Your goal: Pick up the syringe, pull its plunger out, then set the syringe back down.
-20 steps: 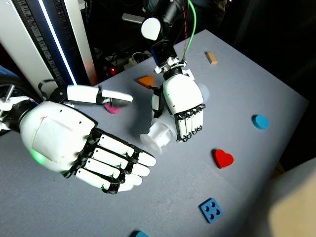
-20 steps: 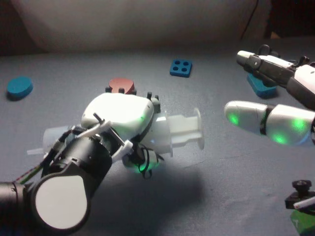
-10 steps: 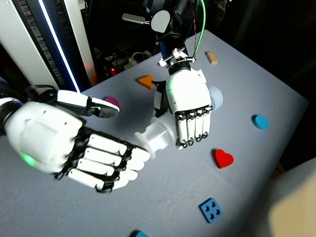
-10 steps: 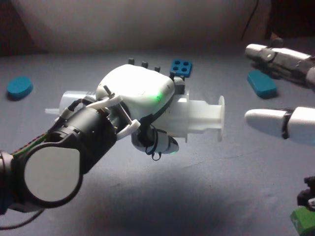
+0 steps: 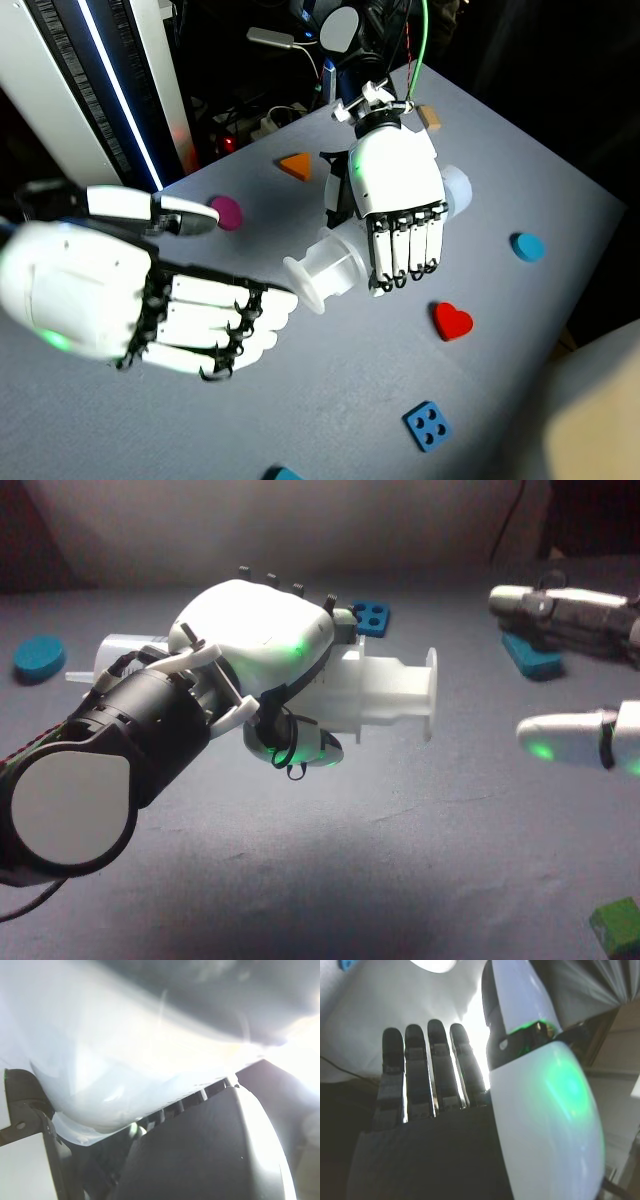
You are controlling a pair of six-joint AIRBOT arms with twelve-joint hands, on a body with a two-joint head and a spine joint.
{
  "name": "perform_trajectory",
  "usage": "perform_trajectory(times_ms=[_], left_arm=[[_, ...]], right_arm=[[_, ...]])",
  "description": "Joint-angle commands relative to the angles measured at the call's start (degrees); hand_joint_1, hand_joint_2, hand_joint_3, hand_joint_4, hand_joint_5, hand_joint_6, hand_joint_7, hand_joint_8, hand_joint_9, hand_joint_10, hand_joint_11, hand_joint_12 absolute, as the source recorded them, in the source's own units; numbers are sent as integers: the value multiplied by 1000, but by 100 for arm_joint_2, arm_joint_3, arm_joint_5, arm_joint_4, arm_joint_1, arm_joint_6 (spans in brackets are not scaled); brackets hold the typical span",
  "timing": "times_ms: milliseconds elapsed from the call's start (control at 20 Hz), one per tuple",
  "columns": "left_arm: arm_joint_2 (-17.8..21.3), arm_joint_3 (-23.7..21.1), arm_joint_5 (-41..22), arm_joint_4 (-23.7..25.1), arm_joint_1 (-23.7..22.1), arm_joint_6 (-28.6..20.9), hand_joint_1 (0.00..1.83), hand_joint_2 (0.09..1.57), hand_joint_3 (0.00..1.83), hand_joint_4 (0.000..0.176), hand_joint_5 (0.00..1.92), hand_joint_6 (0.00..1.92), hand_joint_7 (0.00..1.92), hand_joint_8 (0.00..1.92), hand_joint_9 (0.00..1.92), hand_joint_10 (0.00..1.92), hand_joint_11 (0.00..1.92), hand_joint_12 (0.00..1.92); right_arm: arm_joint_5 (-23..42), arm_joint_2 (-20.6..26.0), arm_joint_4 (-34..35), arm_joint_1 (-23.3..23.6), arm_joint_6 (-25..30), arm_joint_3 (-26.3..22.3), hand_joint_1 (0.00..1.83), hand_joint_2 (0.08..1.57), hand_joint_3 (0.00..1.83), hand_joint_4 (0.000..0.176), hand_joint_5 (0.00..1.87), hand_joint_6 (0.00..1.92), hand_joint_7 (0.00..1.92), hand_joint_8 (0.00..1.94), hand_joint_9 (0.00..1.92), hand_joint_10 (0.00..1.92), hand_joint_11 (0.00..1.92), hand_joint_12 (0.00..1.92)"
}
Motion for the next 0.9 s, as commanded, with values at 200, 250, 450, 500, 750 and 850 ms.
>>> perform_trajectory(times_ms=[200, 250, 450, 500, 750, 850], left_arm=[[37, 3, 465, 456, -201, 32, 1351, 1209, 1, 0, 679, 1189, 851, 1237, 750, 1525, 672, 1346], [37, 2, 465, 456, -208, 32, 1354, 1201, 0, 0, 698, 1169, 865, 1213, 766, 1503, 686, 1340], [15, 11, 477, 456, -257, 32, 1352, 1206, 1, 0, 688, 1181, 864, 1223, 741, 1529, 671, 1356], [-1, 19, 477, 456, -271, 32, 1354, 1200, 0, 0, 703, 1164, 871, 1200, 758, 1519, 691, 1364], [-112, 33, 458, 456, -298, 32, 1380, 1196, 0, 0, 702, 1153, 876, 1197, 756, 1492, 675, 1465], [-131, 23, 461, 456, -304, 32, 1357, 1197, 0, 0, 711, 1160, 890, 1179, 747, 1521, 682, 1356]], right_arm=[[1066, -424, -245, 59, -180, 398, 1035, 1073, 10, 0, 218, 0, 249, 0, 224, 0, 0, 593], [1062, -505, -246, 90, -233, 470, 1039, 1070, 6, 0, 217, 0, 248, 0, 225, 0, 0, 607], [909, -687, -246, 252, -311, 564, 1058, 1065, 1, 0, 240, 5, 267, 4, 226, 0, 0, 588], [832, -706, -247, 272, -323, 575, 1057, 1064, 1, 0, 239, 4, 267, 3, 227, 0, 0, 585], [840, -1144, -235, 459, -470, 927, 1026, 1063, 0, 0, 245, 4, 292, 9, 242, 6, 0, 595], [743, -1294, -235, 519, -467, 1040, 1031, 1059, 0, 0, 244, 3, 274, 0, 239, 4, 0, 598]])
